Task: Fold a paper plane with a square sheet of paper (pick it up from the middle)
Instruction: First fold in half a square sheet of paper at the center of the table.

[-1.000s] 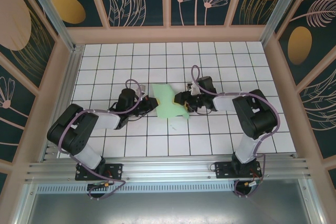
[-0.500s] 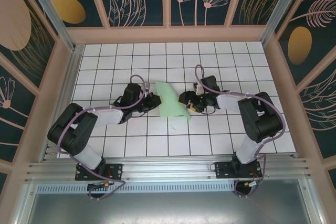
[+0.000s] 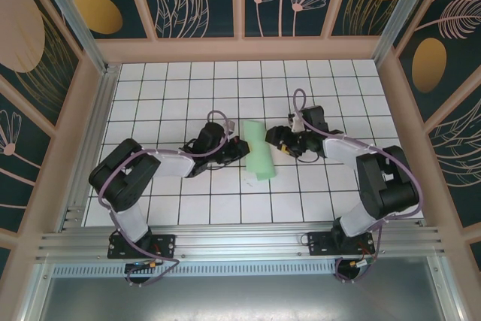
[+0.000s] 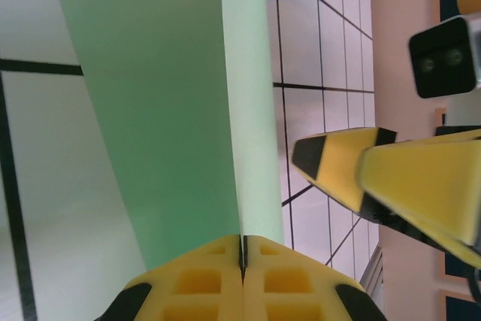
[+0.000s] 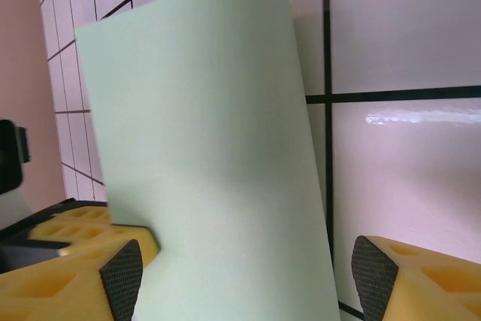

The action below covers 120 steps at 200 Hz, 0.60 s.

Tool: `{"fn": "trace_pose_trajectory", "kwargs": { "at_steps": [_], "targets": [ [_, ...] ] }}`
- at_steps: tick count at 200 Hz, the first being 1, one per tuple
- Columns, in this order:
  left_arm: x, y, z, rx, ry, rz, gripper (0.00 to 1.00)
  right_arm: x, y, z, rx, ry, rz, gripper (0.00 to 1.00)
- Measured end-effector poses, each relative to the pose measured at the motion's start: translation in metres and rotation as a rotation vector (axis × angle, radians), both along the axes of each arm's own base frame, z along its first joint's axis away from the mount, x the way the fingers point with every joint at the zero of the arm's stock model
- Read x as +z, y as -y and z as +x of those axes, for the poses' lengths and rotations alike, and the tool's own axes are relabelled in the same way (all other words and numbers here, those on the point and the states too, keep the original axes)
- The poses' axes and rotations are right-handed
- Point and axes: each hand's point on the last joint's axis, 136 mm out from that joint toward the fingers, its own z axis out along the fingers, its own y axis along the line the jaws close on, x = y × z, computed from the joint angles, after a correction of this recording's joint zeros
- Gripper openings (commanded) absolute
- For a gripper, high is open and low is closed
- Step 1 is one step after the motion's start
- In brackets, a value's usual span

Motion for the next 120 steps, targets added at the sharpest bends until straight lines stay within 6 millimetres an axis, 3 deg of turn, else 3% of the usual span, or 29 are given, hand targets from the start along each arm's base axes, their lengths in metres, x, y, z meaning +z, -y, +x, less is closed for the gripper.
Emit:
{"fn": "trace_pose_trajectory", "kwargs": {
  "at_steps": [60, 120],
  "targets": [
    [-0.012, 0.027, -0.004, -0.016, -0.037, -0.031, 0.06, -0.010, 0.008, -0.011, 0.041, 0.000, -0.044, 0.73],
    [-0.021, 0.028, 0.000, 0.022, -0.079, -0.011, 0.05, -0.022, 0.008, -0.011, 0.113, 0.011, -0.124, 0.64]
  ]
}}
